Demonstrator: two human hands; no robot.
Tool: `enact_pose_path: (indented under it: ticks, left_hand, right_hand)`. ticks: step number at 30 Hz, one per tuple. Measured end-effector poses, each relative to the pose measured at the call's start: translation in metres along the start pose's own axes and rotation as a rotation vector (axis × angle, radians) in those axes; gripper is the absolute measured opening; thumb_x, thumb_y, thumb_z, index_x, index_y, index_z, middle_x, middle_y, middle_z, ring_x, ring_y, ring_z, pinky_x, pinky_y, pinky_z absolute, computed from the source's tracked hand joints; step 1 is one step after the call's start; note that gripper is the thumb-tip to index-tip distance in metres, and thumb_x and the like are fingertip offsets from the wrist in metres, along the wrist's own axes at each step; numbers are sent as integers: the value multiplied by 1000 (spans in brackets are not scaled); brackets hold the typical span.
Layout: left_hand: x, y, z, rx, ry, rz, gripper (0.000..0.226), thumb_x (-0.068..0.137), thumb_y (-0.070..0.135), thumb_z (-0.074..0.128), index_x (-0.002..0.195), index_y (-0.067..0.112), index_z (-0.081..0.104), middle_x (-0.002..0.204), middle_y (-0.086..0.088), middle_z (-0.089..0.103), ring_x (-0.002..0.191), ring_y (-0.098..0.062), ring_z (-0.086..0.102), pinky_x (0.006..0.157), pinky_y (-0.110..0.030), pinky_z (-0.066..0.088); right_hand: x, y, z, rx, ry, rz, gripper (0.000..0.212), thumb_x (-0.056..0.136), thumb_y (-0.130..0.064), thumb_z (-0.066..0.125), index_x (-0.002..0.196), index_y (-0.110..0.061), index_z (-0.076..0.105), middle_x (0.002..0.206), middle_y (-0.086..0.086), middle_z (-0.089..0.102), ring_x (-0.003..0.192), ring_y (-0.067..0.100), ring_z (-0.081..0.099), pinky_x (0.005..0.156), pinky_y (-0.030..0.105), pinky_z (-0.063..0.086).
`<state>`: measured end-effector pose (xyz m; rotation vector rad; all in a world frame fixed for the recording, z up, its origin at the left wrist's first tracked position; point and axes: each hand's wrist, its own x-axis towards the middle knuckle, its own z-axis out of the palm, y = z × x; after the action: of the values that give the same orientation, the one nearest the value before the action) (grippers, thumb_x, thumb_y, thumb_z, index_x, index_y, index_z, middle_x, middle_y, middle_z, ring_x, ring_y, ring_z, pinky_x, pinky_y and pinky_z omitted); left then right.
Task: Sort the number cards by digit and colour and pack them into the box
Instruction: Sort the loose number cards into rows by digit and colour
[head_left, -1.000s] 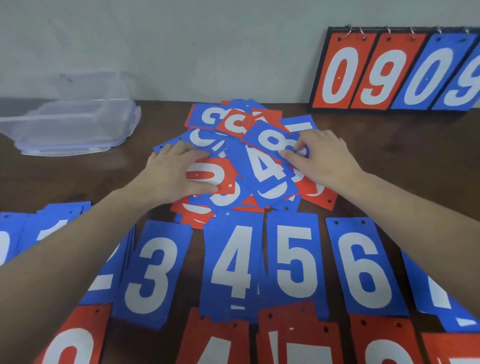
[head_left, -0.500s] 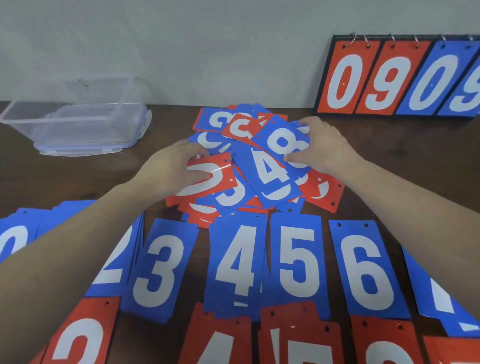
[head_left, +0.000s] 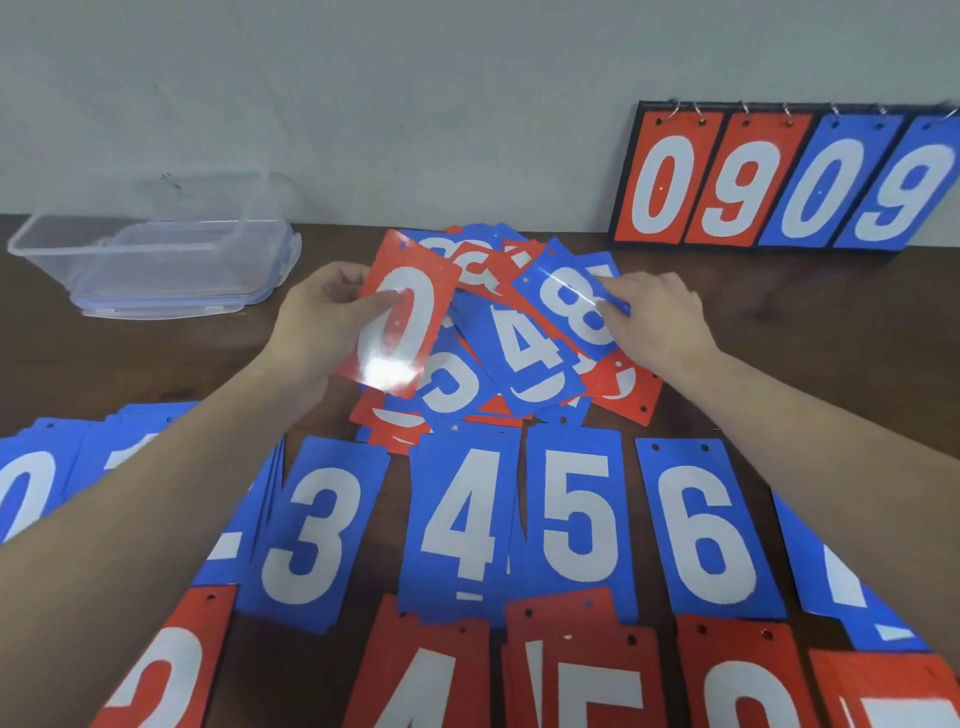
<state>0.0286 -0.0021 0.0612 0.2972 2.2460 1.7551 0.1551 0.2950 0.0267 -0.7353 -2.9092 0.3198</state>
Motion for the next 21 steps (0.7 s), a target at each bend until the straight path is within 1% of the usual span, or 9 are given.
enact_pose_path:
  ticks: [2,5,7,9,12,13,16,18,21]
  left_hand:
    - [-5,1,1,-109,7,-51,15,88,20,77,99,21,67,101,-1,77,91,-24,75,80,-41,62]
    - [-18,3,4,-194,-27,-99,22,89,21,77,107,18,65,105,-5,77,95,-30,75,90,-58,57]
    - [-28,5,7,-221,-51,-115,23,90,22,75,110,18,63,105,-5,77,95,-31,75,91,-60,56]
    - [-40,9,12,-243,-70,-121,22,92,23,73,110,18,62,105,-4,77,95,-30,75,90,-58,57]
    - [-60,14,21,-225,-99,-98,20,93,24,71,111,20,63,101,1,78,91,-24,76,85,-48,61]
    - [-66,16,24,-214,-103,-86,20,93,25,71,111,21,63,99,4,78,89,-22,76,81,-44,62]
    - [-85,21,34,-190,-108,-71,21,93,26,70,112,23,61,93,10,78,85,-17,76,69,-34,63]
    - [-96,23,40,-180,-104,-70,20,93,25,70,111,23,61,92,9,78,86,-17,76,73,-36,63]
    - [-115,24,49,-154,-87,-78,26,94,24,70,117,18,61,99,4,78,90,-21,76,87,-50,60]
  right_hand:
    - [-2,2,0,98,15,50,38,105,-37,49,135,-16,60,138,6,59,127,29,50,97,43,45]
    - [-10,-3,-11,535,15,156,30,104,-36,52,125,-16,62,121,2,67,99,13,64,72,24,50]
    - [-21,-9,-22,804,16,228,26,103,-37,55,119,-19,64,114,-3,71,89,7,68,69,23,53]
    - [-38,-15,-31,976,5,276,24,100,-39,59,116,-22,65,110,-6,74,88,9,73,69,26,58]
    - [-67,-20,-41,1089,-17,277,19,100,-36,60,113,-23,66,103,-11,76,83,3,74,59,18,55]
    - [-78,-20,-44,1107,-24,267,17,101,-34,60,112,-23,66,102,-12,76,83,3,74,59,19,56]
    - [-106,-14,-52,1121,-51,248,12,100,-32,61,108,-23,65,100,-11,77,87,8,75,73,30,61]
    - [-123,-7,-55,1129,-67,235,10,100,-29,62,108,-23,64,99,-9,77,86,11,75,73,32,60]
    - [-146,4,-59,1128,-76,201,6,100,-22,61,106,-23,62,95,-9,77,81,8,74,66,27,55]
